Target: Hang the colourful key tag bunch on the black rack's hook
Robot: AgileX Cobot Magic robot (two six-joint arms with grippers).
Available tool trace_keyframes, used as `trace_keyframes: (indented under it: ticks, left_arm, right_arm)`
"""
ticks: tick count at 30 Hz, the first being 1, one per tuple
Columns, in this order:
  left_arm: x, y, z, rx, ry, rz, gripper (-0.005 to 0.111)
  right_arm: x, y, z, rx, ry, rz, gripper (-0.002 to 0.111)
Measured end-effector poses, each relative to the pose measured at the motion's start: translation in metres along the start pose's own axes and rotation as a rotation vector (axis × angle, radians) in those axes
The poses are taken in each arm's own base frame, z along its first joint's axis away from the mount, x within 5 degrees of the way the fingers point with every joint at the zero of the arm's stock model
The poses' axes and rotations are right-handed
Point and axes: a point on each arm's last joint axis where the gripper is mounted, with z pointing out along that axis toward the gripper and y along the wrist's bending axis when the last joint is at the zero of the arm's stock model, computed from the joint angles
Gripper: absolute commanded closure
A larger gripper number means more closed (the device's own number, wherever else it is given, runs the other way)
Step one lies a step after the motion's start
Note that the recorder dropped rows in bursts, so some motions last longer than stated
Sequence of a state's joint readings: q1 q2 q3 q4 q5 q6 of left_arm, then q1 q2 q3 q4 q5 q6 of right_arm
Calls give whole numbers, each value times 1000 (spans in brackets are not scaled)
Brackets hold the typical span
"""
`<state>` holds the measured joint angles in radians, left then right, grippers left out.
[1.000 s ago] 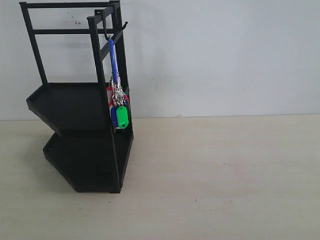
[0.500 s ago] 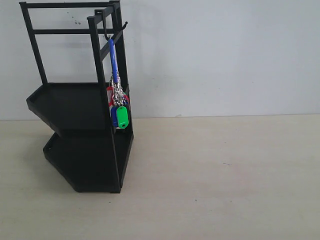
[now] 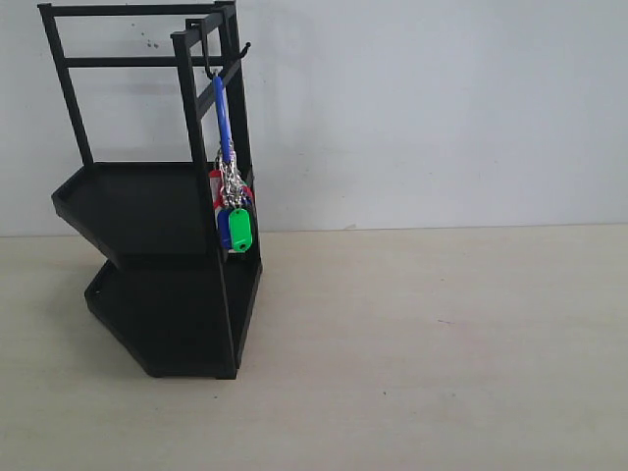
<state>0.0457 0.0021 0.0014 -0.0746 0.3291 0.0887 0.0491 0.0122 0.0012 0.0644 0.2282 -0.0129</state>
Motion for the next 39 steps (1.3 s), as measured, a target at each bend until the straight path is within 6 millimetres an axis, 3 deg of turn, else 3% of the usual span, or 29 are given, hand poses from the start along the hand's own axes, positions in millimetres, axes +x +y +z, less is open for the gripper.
trace_keyframes:
  ticks: [6, 39]
  left_arm:
    - [0, 0, 0, 0, 0, 0, 102]
    - [0, 0, 0, 0, 0, 0, 102]
  right_arm:
    - [9, -1, -1, 12, 98, -17, 108]
    - [10, -5, -1, 95, 102, 1, 108]
